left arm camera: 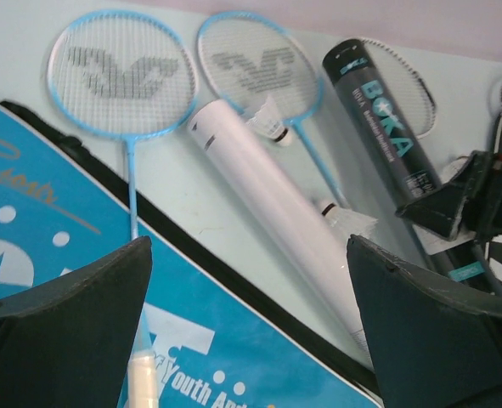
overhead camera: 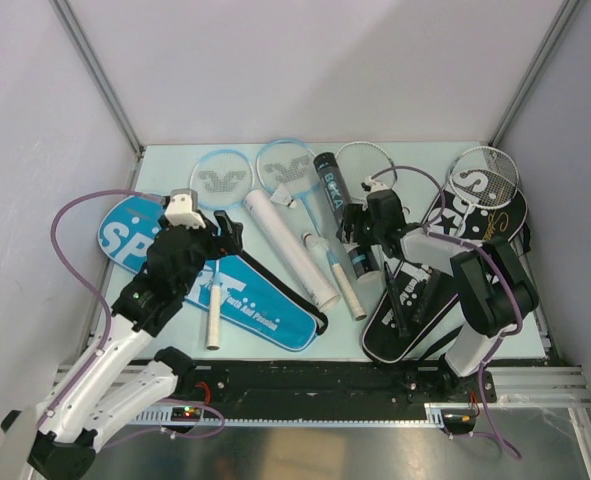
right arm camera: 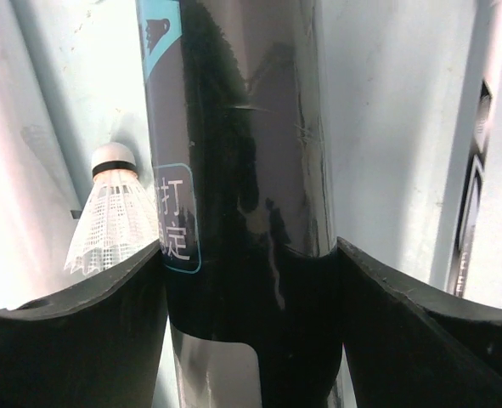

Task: Pack up the badminton gear
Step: Place the shuttle tube at the center of the board, then open the shuttle tube at the center of the board.

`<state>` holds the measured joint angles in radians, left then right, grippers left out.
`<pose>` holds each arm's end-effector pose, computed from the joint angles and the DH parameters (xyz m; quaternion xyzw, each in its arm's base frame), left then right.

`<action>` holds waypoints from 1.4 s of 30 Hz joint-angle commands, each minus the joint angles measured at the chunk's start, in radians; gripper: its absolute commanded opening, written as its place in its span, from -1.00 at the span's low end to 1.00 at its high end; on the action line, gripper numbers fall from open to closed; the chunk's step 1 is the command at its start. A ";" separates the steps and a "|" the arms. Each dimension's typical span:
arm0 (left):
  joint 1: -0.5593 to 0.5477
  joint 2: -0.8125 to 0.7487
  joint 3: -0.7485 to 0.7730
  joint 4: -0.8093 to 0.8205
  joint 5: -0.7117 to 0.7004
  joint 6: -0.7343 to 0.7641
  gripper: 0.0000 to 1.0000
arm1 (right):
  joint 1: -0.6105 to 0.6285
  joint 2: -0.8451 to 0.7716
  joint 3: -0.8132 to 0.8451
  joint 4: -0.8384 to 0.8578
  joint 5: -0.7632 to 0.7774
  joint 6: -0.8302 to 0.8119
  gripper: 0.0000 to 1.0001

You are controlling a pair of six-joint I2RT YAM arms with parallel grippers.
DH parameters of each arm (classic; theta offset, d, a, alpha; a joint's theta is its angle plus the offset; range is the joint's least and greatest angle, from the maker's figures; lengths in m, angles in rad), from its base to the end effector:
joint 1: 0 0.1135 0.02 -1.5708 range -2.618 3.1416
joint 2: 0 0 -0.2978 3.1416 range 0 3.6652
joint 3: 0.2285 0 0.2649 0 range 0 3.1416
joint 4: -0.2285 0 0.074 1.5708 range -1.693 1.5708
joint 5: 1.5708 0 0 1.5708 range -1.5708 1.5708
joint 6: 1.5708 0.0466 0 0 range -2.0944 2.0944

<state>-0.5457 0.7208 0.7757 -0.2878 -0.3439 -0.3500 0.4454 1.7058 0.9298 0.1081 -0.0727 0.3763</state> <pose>0.1494 -0.0724 0.3569 -0.0301 0.7796 -0.1436 0.6089 0.3422 0.1671 0.1961 -0.0469 0.8981 0.2041 0.3866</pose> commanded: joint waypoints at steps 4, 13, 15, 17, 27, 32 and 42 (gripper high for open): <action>0.095 -0.008 0.005 -0.057 0.031 -0.133 0.99 | 0.066 -0.094 0.126 -0.135 0.178 -0.070 0.78; 0.204 -0.094 -0.063 -0.082 0.050 -0.181 0.99 | 0.279 -0.096 0.198 -0.200 0.276 -0.097 0.92; 0.214 -0.112 -0.076 -0.094 0.015 -0.182 0.99 | 0.320 -0.062 0.222 -0.189 0.261 -0.113 0.91; 0.218 -0.120 -0.084 -0.109 -0.003 -0.183 0.99 | 0.351 -0.018 0.244 -0.177 0.264 -0.137 0.91; 0.226 -0.159 -0.132 -0.123 0.010 -0.216 0.99 | 0.403 0.256 0.437 -0.119 0.350 -0.294 0.93; 0.227 -0.189 -0.146 -0.122 0.022 -0.218 0.99 | 0.429 0.343 0.519 -0.168 0.349 -0.339 0.84; 0.238 -0.208 -0.142 -0.124 0.072 -0.238 0.95 | 0.426 0.357 0.568 -0.216 0.284 -0.308 0.51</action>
<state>-0.3218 0.5217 0.6296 -0.4297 -0.3012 -0.5606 0.8730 2.0583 1.4319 -0.0856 0.2249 0.0597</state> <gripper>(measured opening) 0.980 0.724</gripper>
